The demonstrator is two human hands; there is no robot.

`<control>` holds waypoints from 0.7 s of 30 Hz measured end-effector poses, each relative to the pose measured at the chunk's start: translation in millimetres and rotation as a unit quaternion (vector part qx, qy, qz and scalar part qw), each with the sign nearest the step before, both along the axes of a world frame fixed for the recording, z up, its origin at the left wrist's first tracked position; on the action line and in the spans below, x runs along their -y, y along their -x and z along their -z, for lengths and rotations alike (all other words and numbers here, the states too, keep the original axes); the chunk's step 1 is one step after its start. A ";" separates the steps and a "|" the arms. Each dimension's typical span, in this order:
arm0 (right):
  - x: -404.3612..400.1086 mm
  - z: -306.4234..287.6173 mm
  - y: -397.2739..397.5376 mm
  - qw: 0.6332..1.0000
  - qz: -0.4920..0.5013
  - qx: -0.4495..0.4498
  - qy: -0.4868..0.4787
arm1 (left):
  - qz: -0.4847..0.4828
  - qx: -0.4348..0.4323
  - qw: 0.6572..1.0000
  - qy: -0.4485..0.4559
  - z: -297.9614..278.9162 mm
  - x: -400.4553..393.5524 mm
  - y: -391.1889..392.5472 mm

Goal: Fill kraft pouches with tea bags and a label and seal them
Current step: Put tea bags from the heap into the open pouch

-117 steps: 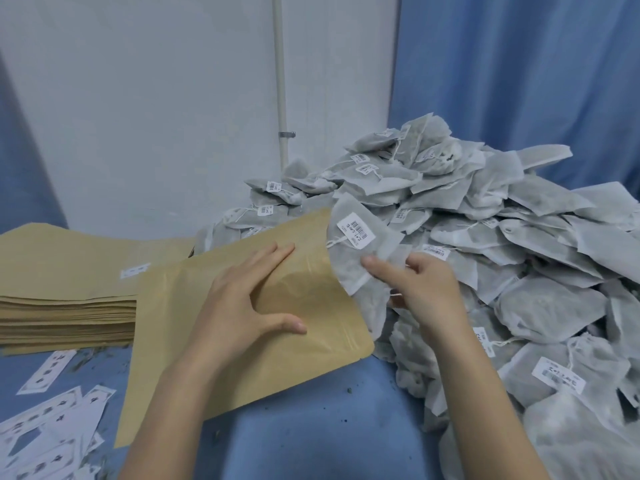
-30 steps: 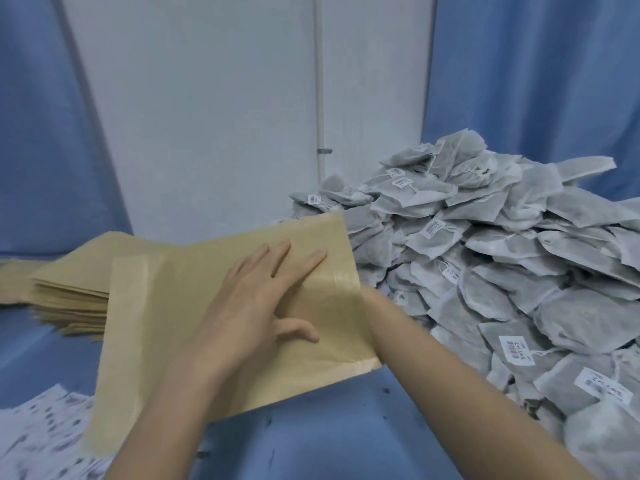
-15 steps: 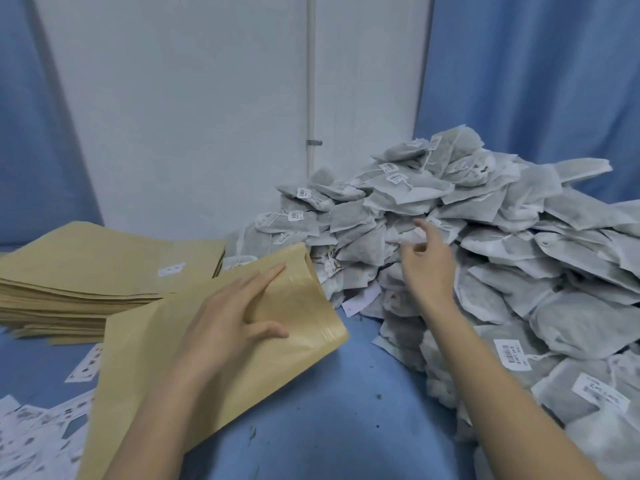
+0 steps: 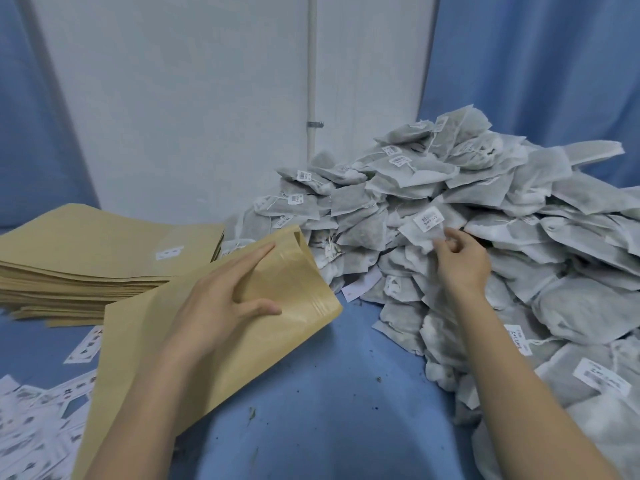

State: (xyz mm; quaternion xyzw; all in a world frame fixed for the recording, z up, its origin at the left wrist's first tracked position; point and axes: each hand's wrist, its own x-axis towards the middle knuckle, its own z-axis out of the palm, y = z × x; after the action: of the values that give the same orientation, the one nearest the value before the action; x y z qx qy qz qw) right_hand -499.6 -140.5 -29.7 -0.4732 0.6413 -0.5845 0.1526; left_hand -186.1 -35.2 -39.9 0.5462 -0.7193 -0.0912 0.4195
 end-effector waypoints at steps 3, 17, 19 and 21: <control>-12.7 10.5 1.1 0.999 -0.043 0.010 0.029 | -0.003 -0.020 1.000 -0.001 -0.9 -0.1 -2.6; -58.0 -10.1 -33.8 0.915 -0.387 -0.114 0.034 | 0.044 -0.018 0.999 -0.012 -4.8 -4.9 3.5; -57.2 -17.8 -47.5 0.897 -0.396 -0.193 0.016 | 0.055 -0.014 0.998 -0.011 -6.1 -6.0 6.4; -55.5 -22.7 -65.4 0.877 -0.437 -0.199 -0.007 | 0.064 -0.005 0.998 -0.011 -7.2 -6.6 10.8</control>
State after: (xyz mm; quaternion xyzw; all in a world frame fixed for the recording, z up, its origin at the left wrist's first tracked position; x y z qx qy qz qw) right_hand -434.3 -85.0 -7.0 -0.8107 0.3900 -0.3473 0.2647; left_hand -196.9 -28.6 -32.7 0.5028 -0.7498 -0.1283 0.4105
